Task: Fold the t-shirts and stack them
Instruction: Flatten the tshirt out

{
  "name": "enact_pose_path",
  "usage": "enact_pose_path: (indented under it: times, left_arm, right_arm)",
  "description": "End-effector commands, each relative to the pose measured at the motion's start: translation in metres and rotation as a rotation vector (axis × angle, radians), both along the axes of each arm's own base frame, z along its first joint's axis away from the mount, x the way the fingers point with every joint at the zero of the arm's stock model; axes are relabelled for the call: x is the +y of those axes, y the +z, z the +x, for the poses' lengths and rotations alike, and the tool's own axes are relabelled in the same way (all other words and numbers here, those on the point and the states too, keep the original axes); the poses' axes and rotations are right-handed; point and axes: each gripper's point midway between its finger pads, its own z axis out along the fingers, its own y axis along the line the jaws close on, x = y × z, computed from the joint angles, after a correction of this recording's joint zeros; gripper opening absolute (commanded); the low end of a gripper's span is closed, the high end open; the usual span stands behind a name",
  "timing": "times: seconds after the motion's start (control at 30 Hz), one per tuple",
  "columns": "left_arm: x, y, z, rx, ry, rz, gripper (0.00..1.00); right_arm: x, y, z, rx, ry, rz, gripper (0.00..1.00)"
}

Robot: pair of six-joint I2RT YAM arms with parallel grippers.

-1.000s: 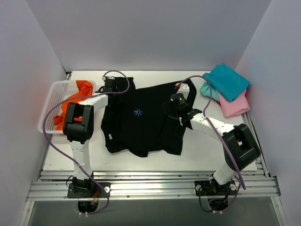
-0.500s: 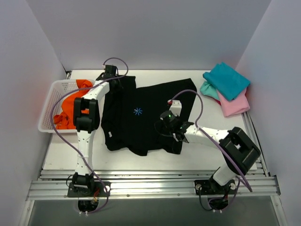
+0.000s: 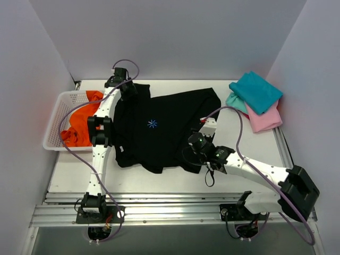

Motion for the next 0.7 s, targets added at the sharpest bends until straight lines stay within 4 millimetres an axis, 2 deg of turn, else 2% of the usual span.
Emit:
enact_pose_path:
  times: [0.0, 0.07, 0.13, 0.17, 0.2, 0.23, 0.27, 0.3, 0.33, 0.37, 0.43, 0.47, 0.53, 0.57, 0.63, 0.67]
  left_arm:
    - [0.024, -0.014, 0.021, -0.046, 0.035, -0.045, 0.66]
    - [0.024, -0.011, 0.031, -0.083, 0.035, -0.074, 0.71]
    - [0.022, 0.0, 0.045, -0.158, 0.023, -0.095, 0.78]
    - [0.017, 0.023, 0.056, -0.231, 0.003, -0.133, 0.8]
    - [0.012, 0.037, 0.06, -0.268, -0.014, -0.155, 0.82]
    - [0.008, 0.038, 0.059, -0.27, -0.026, -0.172, 0.92]
    - [0.0, 0.058, 0.065, -0.331, -0.05, -0.202, 0.94]
    - [-0.01, 0.099, 0.064, -0.398, -0.074, -0.211, 0.98]
    - [-0.014, 0.118, 0.062, -0.428, -0.083, -0.207, 0.94]
    - [-0.017, 0.155, 0.057, -0.486, -0.09, -0.191, 0.94]
    - [-0.032, 0.192, 0.045, -0.536, -0.124, -0.186, 0.94]
    - [-0.035, 0.226, 0.03, -0.568, -0.132, -0.186, 0.94]
    - [-0.043, 0.254, 0.009, -0.584, -0.138, -0.196, 0.94]
    - [-0.042, 0.275, -0.016, -0.587, -0.137, -0.197, 0.94]
    - [-0.047, 0.294, -0.041, -0.617, -0.129, -0.197, 0.94]
    - [-0.046, 0.336, -0.07, -0.692, -0.134, -0.203, 0.94]
  right_arm:
    - [-0.019, 0.026, -0.014, -0.056, -0.062, -0.007, 0.56]
    - [-0.023, 0.042, -0.021, -0.093, -0.069, 0.018, 0.59]
    - [-0.026, 0.044, -0.033, -0.089, -0.067, 0.013, 0.61]
    - [-0.031, 0.047, -0.037, -0.095, -0.076, 0.011, 0.61]
    - [-0.03, 0.047, -0.04, -0.099, -0.071, 0.015, 0.61]
    - [-0.03, 0.044, -0.042, -0.095, -0.075, 0.021, 0.61]
    - [-0.03, 0.037, -0.044, -0.087, -0.073, 0.018, 0.61]
    - [-0.029, 0.032, -0.044, -0.081, -0.069, 0.013, 0.61]
    - [-0.027, 0.027, -0.044, -0.075, -0.071, 0.016, 0.61]
    - [-0.024, 0.017, -0.043, -0.067, -0.069, 0.006, 0.6]
    - [-0.02, 0.008, -0.039, -0.063, -0.072, -0.001, 0.59]
    - [-0.014, 0.001, -0.035, -0.063, -0.067, -0.007, 0.58]
    - [-0.008, -0.005, -0.028, -0.062, -0.063, 0.0, 0.55]
    - [-0.002, -0.012, -0.022, -0.062, -0.056, 0.001, 0.53]
    - [-0.001, -0.029, -0.015, -0.017, -0.049, -0.005, 0.5]
    - [0.003, -0.03, -0.01, -0.023, -0.046, 0.01, 0.48]
